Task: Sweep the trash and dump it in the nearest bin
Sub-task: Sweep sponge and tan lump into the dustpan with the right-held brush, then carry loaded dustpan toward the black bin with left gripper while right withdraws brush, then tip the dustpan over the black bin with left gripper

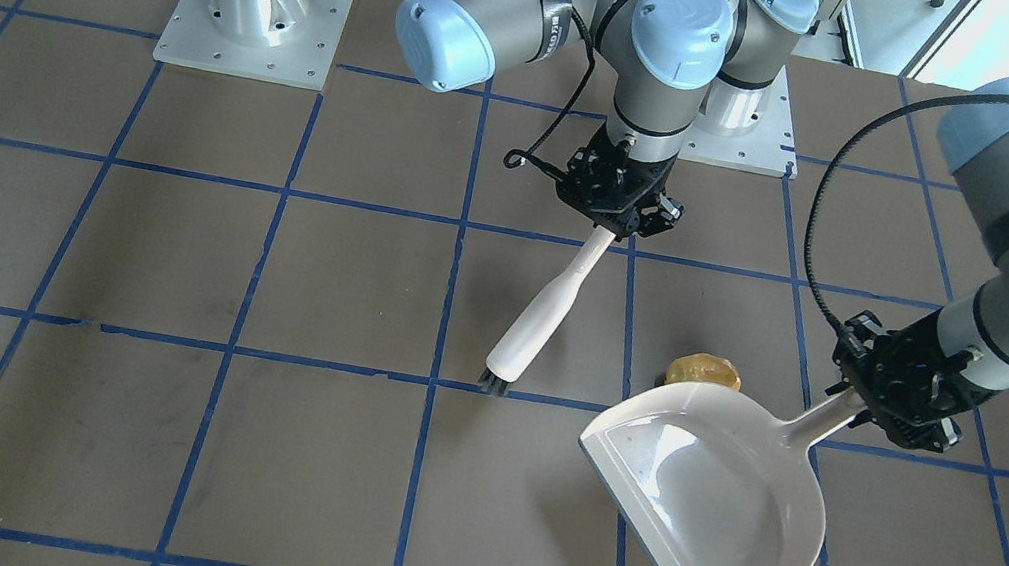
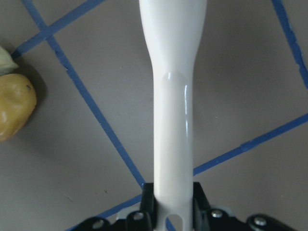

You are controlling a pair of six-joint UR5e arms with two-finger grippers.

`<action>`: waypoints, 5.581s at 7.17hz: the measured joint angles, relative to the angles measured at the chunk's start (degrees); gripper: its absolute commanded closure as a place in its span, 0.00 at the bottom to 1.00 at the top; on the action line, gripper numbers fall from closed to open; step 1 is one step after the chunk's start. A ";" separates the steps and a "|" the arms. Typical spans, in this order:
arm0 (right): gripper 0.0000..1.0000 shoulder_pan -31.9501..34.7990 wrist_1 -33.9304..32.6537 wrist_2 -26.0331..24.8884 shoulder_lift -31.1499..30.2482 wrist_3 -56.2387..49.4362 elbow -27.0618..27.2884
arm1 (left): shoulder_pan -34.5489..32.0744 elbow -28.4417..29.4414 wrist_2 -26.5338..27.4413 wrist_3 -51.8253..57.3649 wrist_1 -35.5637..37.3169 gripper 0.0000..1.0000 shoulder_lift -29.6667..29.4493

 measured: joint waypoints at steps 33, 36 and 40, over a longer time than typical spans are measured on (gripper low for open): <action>1.00 0.78 10.81 3.17 5.42 -26.03 -6.39 | 18.38 -1.20 2.30 42.21 9.20 1.00 -8.61; 1.00 -5.03 0.77 2.42 -9.45 -33.92 17.29 | 24.55 0.34 -0.97 41.65 8.31 1.00 -8.72; 1.00 -8.31 -1.16 2.52 -14.20 -30.98 26.01 | 31.58 11.91 -0.30 42.25 -1.99 1.00 -10.11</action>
